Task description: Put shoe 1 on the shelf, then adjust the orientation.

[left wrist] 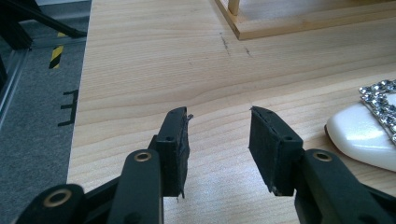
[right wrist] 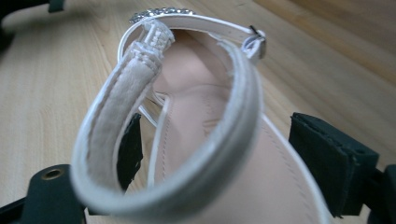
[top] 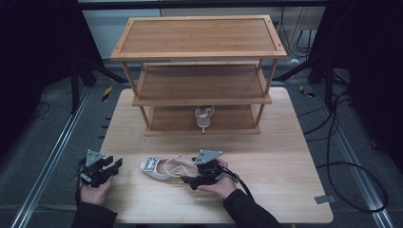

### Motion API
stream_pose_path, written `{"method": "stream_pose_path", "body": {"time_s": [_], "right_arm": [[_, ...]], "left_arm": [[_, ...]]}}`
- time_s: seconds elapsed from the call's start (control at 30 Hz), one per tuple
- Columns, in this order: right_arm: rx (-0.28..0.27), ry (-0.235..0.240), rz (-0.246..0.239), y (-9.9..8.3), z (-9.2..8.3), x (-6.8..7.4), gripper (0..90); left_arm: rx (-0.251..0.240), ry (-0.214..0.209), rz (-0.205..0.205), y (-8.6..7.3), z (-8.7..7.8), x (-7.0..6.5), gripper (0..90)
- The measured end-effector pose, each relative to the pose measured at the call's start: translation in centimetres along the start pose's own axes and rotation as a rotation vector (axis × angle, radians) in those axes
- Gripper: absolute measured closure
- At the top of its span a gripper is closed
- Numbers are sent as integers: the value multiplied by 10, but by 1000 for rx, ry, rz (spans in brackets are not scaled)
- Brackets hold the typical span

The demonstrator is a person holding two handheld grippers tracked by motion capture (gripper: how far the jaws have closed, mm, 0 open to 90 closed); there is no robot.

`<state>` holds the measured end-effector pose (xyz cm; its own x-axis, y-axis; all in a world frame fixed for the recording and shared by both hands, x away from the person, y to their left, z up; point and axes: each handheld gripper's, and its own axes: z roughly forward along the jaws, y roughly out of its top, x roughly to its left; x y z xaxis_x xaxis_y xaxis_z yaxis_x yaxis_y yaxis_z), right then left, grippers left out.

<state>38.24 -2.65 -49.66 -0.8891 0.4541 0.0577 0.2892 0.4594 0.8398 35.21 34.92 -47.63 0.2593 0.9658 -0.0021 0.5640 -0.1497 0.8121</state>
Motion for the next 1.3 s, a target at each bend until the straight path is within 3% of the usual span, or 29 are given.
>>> {"method": "stream_pose_path", "body": {"time_s": [0.2,0.37,0.63,1.03,1.3], "right_arm": [[15,28,-12,-1,7,-2,263],[17,64,-9,-3,4,-1,399],[6,71,0,0,5,3,344],[-30,68,38,-3,2,1,414],[-63,31,74,-1,-16,-7,419]], "left_arm": [[5,1,7,0,1,0,561],[6,4,17,1,1,-2,562],[13,5,29,2,3,-5,562],[15,2,27,2,3,-4,564],[12,3,23,2,2,-2,566]]}}
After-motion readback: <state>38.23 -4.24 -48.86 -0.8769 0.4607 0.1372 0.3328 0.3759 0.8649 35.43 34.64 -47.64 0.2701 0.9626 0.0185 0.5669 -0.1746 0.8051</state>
